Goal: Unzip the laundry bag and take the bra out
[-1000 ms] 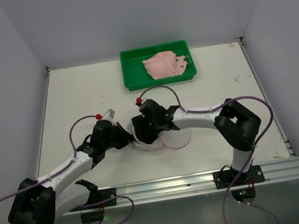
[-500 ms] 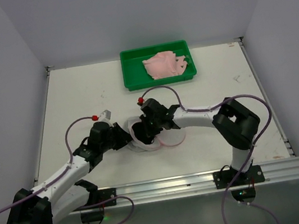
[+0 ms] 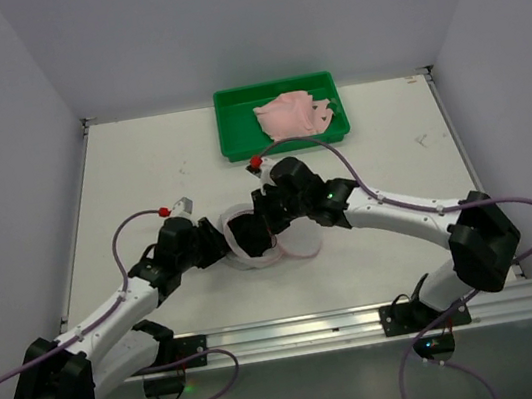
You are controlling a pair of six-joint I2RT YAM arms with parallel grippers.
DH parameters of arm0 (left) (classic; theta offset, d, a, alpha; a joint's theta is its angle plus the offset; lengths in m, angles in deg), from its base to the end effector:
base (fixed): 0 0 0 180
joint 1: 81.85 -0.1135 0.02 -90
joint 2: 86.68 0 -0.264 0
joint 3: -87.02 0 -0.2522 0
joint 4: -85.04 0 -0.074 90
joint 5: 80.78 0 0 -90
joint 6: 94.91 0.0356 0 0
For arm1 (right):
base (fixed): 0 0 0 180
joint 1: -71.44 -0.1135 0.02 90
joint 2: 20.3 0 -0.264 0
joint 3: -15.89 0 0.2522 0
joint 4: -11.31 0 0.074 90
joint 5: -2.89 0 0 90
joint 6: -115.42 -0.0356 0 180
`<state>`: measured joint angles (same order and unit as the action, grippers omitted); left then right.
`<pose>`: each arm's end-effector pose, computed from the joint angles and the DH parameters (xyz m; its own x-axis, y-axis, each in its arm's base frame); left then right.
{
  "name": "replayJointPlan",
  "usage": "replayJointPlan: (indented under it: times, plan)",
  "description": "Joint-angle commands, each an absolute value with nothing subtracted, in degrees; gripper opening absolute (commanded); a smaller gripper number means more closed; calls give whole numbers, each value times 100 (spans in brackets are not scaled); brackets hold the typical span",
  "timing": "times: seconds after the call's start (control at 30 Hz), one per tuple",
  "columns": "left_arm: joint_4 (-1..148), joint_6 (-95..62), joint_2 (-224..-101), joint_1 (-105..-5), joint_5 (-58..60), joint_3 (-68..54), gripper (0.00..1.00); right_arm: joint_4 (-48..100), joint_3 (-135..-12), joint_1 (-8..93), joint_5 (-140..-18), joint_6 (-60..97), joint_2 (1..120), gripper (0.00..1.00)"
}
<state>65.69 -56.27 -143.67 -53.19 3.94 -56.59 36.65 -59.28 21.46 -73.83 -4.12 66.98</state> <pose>0.1706 -0.0970 0.1759 -0.7732 -0.4637 -0.4325 -0.1032 0.7650 -0.6357 0.2126 0.2659 0.2582 -0.7655 -0.1654 -0.6218 -0.5577 0.6526 0.5129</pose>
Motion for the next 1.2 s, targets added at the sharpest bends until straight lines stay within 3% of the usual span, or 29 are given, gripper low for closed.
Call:
replayJointPlan:
  times: [0.0,0.27,0.57,0.9,0.93,1.17]
  plan:
    - [6460,-5466,-14276,-5408,553,-5672,48,3562,-5957,2204,-6647,-130,6093,0]
    - [6442,-5431,-14065,-5434,492,-5821,62,3220,-6036,2327,-6277,-15,5028,0]
    - [6635,-5475,-14065,-5443,369,-5988,64,2543,-6142,2362,-6548,-183,4465,0]
    - [6249,-5247,-14205,-5513,482,-5558,66,3235,-7914,3188,-6593,10,5386,0]
    - [6127,-5229,-14197,-5531,517,-5453,74,3324,-8091,3293,-6602,80,5483,0]
    - [5379,-4790,-14188,-5732,1000,-4707,99,3676,-9533,3865,-6935,397,6722,0]
